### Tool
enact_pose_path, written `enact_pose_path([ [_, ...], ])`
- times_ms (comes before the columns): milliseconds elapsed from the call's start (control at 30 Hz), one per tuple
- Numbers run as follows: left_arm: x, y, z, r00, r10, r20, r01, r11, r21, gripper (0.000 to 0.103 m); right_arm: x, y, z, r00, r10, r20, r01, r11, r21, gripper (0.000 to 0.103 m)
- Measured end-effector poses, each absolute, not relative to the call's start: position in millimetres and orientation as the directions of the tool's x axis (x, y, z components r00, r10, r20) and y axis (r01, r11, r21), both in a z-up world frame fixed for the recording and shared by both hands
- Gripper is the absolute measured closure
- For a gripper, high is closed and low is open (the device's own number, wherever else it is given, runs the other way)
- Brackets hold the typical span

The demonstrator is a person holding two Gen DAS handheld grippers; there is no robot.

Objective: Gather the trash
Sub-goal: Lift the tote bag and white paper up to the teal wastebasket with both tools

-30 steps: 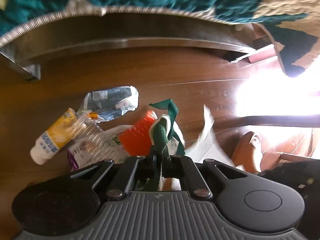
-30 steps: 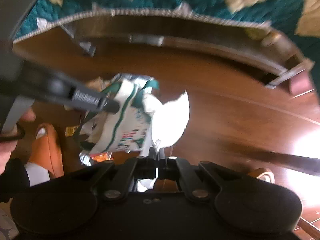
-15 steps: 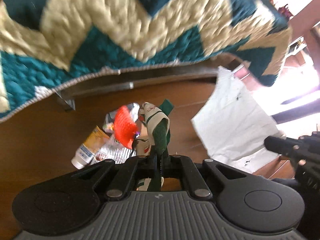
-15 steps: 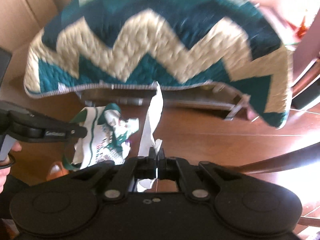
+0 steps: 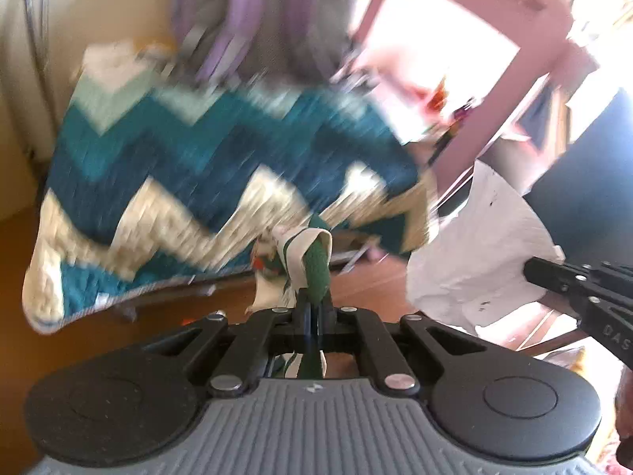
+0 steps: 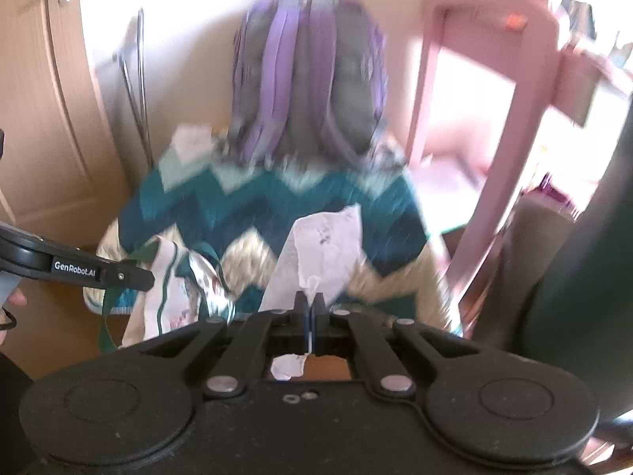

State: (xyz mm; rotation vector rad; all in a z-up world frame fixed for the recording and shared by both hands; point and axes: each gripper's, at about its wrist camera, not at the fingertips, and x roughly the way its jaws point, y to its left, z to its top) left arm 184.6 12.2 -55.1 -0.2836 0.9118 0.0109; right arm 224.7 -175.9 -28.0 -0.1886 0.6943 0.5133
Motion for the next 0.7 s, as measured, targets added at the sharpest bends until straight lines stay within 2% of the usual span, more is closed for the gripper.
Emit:
enact_pose_path([
  [367,200,-59,69,0.732,-0.269,-0.626,0.044,0.936,-0.350,0.100,214,-238,91,0.807,0.383,-0.449,-0.445,0.894,-0.039,0.103],
  [700,223,-120,158,0.776,-0.339,-0.532,0.175,0.926,-0.335,0.101,210,-302,172,0.906,0.295,-0.304,-0.333,0.940,-0.079,0.103],
])
